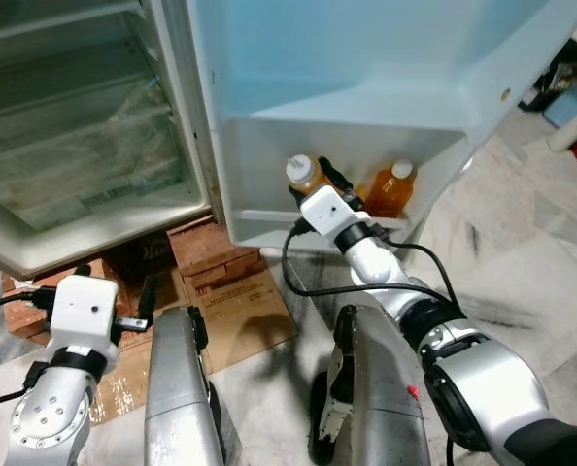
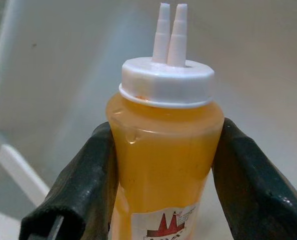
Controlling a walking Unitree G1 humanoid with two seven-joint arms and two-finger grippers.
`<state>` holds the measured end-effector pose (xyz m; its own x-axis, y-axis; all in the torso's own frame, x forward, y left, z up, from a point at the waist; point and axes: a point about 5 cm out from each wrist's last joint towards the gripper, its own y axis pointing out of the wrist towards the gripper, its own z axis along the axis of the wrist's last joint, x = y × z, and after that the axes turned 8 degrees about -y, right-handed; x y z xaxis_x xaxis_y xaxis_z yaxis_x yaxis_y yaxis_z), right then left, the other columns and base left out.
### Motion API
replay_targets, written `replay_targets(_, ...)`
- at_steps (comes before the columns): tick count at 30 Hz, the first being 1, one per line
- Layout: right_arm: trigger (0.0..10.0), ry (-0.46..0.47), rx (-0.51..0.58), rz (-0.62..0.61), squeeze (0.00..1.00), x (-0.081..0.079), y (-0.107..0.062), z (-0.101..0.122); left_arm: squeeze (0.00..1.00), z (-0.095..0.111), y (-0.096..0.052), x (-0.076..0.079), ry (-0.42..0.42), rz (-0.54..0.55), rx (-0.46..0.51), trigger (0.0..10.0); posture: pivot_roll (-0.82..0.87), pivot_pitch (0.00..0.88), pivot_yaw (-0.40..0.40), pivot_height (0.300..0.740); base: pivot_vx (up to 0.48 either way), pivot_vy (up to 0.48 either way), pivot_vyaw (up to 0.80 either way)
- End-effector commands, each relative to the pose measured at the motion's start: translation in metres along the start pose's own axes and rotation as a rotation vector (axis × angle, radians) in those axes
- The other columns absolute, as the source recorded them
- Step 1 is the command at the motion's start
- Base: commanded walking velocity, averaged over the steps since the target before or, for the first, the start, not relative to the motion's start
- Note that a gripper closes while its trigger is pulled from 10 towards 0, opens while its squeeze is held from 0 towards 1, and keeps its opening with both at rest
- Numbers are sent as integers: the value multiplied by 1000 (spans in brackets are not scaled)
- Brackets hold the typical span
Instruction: Restocking fridge
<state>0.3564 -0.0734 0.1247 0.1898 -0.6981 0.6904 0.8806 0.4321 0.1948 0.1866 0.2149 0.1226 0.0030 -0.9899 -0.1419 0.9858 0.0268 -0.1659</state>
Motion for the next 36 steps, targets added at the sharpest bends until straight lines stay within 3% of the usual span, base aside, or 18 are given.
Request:
replay_targets(1, 10000, 20, -53, 21, 0, -7, -5, -7, 0, 2, -3, 0, 9, -11, -4, 10000, 328, 283, -37, 502, 0, 0, 0)
replay_targets(7, 10000, 160, -179, -41, 0, -8, -13, -23, 0, 2, -3, 1, 15, -21, -13, 10000, 322, 290, -32, 502, 0, 0, 0)
replay_targets(12, 10000, 199, -251, -80, 0, -4, -19, -34, 0, 2, -2, 2, 14, -24, -20, 10000, 319, 291, -32, 502, 0, 0, 0)
replay_targets(16, 10000, 234, -268, -159, 0, 12, -18, -39, 0, 2, 0, 3, 11, -20, -13, 10000, 312, 284, -41, 502, 0, 0, 0)
replay_targets(23, 10000, 246, -168, -197, 0, 30, -5, -24, 0, 3, 3, 6, 6, 4, 7, 10000, 311, 251, -91, 502, 0, 0, 0)
replay_targets(28, 10000, 226, -96, -178, 0, 30, 2, -13, 0, 4, 2, 8, 6, 12, 16, 10000, 309, 244, -113, 502, 0, 0, 0)
replay_targets(32, 10000, 146, 17, -134, 0, 27, 9, 5, 0, 5, 1, 12, 7, 15, 26, 10000, 305, 246, -128, 502, 0, 0, 0)
replay_targets(36, 10000, 150, 39, -132, 0, 25, 13, 12, 0, 4, 0, 13, 5, 16, 27, 10000, 308, 247, -125, 502, 0, 0, 0)
